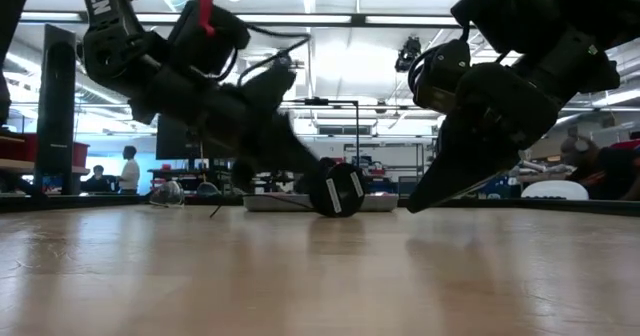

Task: Coil cords
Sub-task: Uncoil the black wire from the black spool

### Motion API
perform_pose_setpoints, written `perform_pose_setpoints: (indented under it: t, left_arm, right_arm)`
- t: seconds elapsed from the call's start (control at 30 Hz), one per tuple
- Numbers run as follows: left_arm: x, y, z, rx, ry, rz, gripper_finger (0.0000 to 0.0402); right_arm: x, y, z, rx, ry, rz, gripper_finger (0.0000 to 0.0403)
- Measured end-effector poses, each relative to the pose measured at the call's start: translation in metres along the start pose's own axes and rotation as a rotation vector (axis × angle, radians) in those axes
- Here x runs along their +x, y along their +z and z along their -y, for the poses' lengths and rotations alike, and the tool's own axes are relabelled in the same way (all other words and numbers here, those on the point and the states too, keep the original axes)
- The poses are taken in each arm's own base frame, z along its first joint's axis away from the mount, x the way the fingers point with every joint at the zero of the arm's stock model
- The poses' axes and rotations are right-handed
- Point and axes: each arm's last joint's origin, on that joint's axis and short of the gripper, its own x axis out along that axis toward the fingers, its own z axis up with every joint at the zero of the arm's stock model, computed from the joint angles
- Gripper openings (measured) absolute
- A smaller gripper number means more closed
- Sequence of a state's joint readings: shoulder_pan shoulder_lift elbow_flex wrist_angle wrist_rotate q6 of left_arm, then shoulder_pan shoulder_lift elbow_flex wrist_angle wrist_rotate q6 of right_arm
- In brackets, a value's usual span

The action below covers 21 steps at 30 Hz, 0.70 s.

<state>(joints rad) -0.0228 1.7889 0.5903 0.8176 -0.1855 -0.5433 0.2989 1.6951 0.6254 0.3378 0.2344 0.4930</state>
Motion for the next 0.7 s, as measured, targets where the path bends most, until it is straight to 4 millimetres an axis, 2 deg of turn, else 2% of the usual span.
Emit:
perform_pose_setpoints:
  t: [0.13,0.37,0.57,0.7]
  left_arm:
    - [-0.004,0.001,-0.001,-0.123,-0.109,-0.016,0.0001]
    - [-0.015,-0.002,-0.012,-0.199,-0.188,0.018,0.0]
    - [-0.033,0.001,-0.02,-0.231,-0.283,0.154,0.0]
    - [-0.045,0.006,-0.019,-0.173,-0.354,0.274,0.0]
  right_arm:
    - [0.0,0.0,0.0,-0.001,0.0,0.0,0.0005]
    - [0.0,0.0,0.0,-0.005,0.001,0.0,0.0004]
    - [0.0,0.0,0.0,-0.006,0.0,-0.001,0.0004]
    - [0.0,0.0,0.0,-0.005,0.001,0.001,0.0008]
